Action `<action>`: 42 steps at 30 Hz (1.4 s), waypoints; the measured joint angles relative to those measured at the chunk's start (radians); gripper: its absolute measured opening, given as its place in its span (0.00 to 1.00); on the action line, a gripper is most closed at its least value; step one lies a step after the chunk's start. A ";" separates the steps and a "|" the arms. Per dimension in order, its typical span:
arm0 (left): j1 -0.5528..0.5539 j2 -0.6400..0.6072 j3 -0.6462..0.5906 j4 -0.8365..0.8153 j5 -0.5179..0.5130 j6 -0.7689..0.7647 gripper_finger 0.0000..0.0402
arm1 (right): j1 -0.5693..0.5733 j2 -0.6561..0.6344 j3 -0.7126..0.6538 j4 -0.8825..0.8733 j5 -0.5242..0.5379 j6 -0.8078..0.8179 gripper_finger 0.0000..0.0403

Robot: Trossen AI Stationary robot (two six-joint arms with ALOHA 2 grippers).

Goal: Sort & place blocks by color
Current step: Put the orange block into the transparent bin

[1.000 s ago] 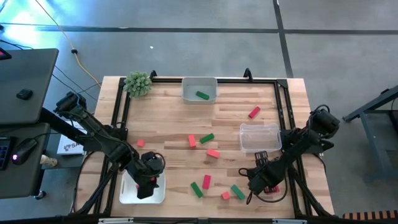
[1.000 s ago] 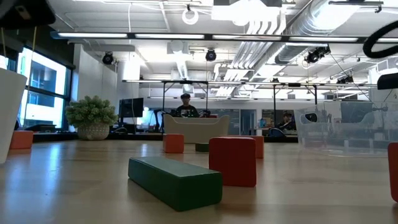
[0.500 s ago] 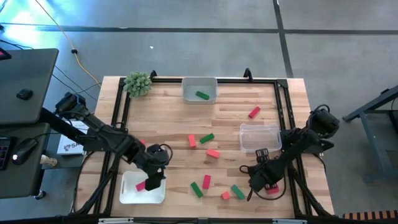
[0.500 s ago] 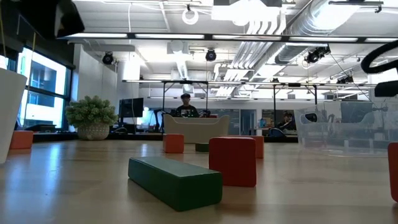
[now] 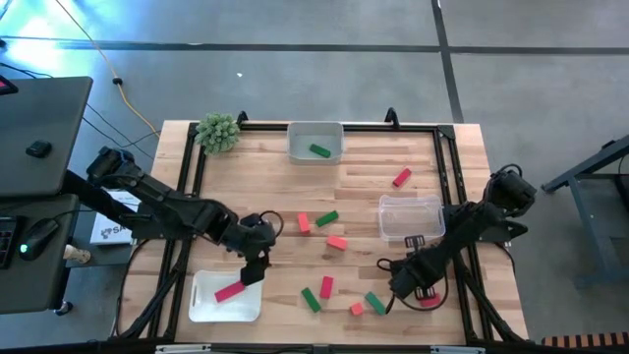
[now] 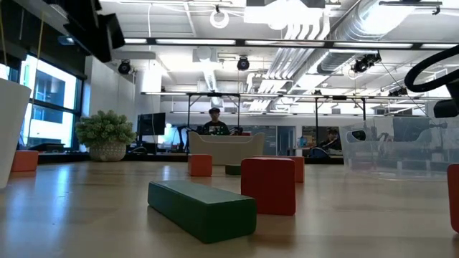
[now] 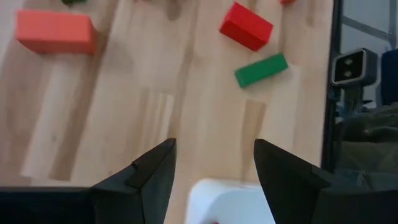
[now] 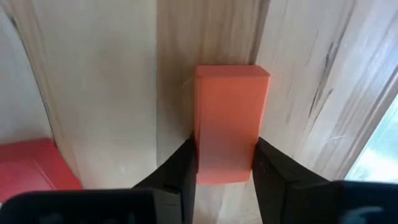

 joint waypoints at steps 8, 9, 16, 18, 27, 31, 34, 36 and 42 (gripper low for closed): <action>0.103 0.000 0.000 0.000 -0.008 0.110 0.51 | -0.002 -0.006 0.022 0.009 -0.004 0.139 0.24; 0.119 0.000 0.000 0.000 -0.015 0.118 0.51 | -0.002 -0.015 0.039 0.010 -0.002 0.155 0.24; 0.243 0.000 0.000 0.015 -0.037 0.191 0.51 | -0.037 -0.083 0.161 -0.012 0.073 0.307 0.24; 0.275 0.000 0.000 0.022 -0.037 0.217 0.51 | -0.057 -0.095 0.200 -0.047 0.118 0.339 0.24; 0.389 0.000 0.001 0.068 -0.037 0.332 0.51 | -0.195 -0.108 0.359 -0.185 0.315 0.357 0.24; 0.424 0.000 0.001 0.077 -0.037 0.383 0.51 | -0.256 -0.108 0.413 -0.245 0.391 0.318 0.24; 0.445 0.000 0.001 0.084 -0.037 0.438 0.51 | -0.300 -0.108 0.453 -0.322 0.431 0.304 0.24; 0.457 0.000 0.001 0.084 -0.037 0.471 0.51 | -0.329 -0.108 0.481 -0.375 0.451 0.304 0.24; 0.481 0.000 0.001 0.084 -0.036 0.505 0.51 | -0.401 -0.108 0.557 -0.579 0.524 0.271 0.24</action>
